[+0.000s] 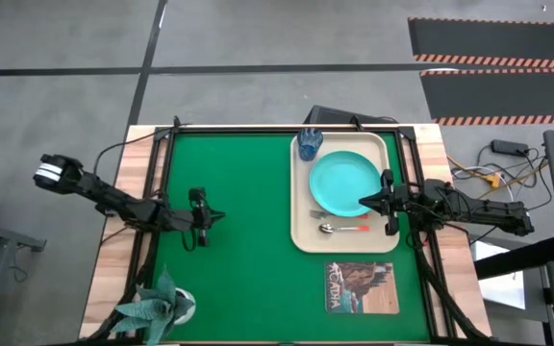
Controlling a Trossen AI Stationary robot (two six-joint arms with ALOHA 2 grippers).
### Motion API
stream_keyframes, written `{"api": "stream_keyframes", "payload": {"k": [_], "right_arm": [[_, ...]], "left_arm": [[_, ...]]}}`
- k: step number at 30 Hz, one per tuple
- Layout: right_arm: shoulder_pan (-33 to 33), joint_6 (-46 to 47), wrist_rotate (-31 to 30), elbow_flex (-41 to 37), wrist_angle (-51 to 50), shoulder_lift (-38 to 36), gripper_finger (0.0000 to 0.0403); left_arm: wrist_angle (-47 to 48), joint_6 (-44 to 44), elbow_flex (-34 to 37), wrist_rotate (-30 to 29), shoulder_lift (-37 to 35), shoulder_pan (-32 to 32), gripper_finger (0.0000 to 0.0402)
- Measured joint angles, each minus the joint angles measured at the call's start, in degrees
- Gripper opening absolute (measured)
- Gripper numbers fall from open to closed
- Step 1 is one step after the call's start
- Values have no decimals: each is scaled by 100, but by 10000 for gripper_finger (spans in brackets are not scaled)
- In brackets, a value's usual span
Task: Pick and place plate/cup/fork/spoon on tray
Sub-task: Return to Home Position
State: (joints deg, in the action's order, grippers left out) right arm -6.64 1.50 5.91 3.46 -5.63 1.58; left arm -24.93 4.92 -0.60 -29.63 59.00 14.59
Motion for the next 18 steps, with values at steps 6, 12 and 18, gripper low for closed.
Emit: {"api": "stream_keyframes", "payload": {"k": [6, 12, 18], "right_arm": [[-2, 0, 0, 0, 1, 0, 9], [-2, 0, 0, 0, 0, 0, 9], [-1, 0, 0, 0, 0, 0, 9]], "left_arm": [[0, -2, -2, 0, 149, 0, 5], [-4, -2, -2, 0, 299, 0, 5], [-7, -2, -2, 1, 438, 0, 5]]}}
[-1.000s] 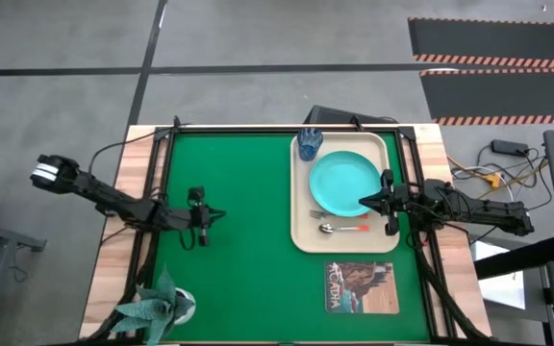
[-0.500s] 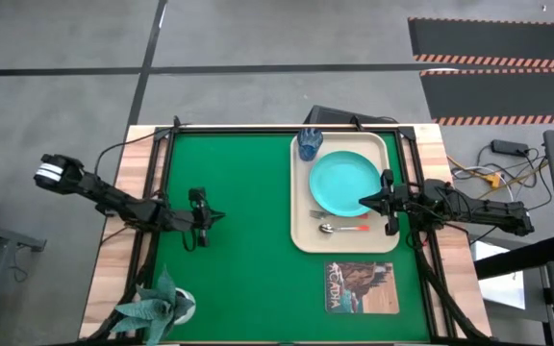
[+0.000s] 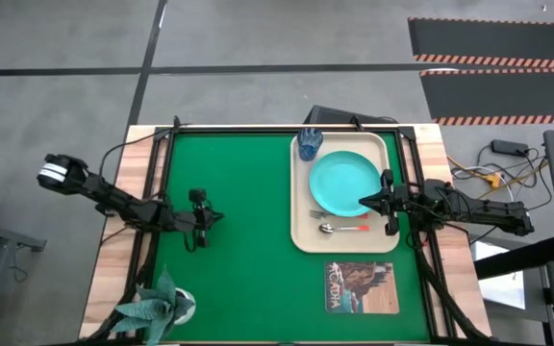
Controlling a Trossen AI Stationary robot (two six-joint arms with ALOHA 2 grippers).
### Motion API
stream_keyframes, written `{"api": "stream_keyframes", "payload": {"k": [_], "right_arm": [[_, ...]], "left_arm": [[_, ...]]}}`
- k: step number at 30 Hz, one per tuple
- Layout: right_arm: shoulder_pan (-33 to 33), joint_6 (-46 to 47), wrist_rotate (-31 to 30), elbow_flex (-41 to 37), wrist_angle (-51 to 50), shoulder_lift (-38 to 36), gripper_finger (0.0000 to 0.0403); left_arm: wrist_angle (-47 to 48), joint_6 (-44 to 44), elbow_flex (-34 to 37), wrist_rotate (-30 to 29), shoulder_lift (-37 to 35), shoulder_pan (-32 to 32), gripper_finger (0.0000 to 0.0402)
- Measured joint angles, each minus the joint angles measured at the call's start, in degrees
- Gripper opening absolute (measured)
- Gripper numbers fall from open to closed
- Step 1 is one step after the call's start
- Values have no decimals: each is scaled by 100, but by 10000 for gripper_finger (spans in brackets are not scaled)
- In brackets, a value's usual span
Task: Pick and place plate/cup/fork/spoon on tray
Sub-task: Return to Home Position
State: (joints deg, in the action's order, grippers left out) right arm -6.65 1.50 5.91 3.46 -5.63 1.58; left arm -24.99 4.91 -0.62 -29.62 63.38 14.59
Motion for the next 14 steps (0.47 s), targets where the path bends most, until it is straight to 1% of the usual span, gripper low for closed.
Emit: {"api": "stream_keyframes", "payload": {"k": [14], "right_arm": [[-1, 0, 0, 0, 0, 0, 9]], "left_arm": [[-50, -27, -22, 6, 265, 0, 5]]}}
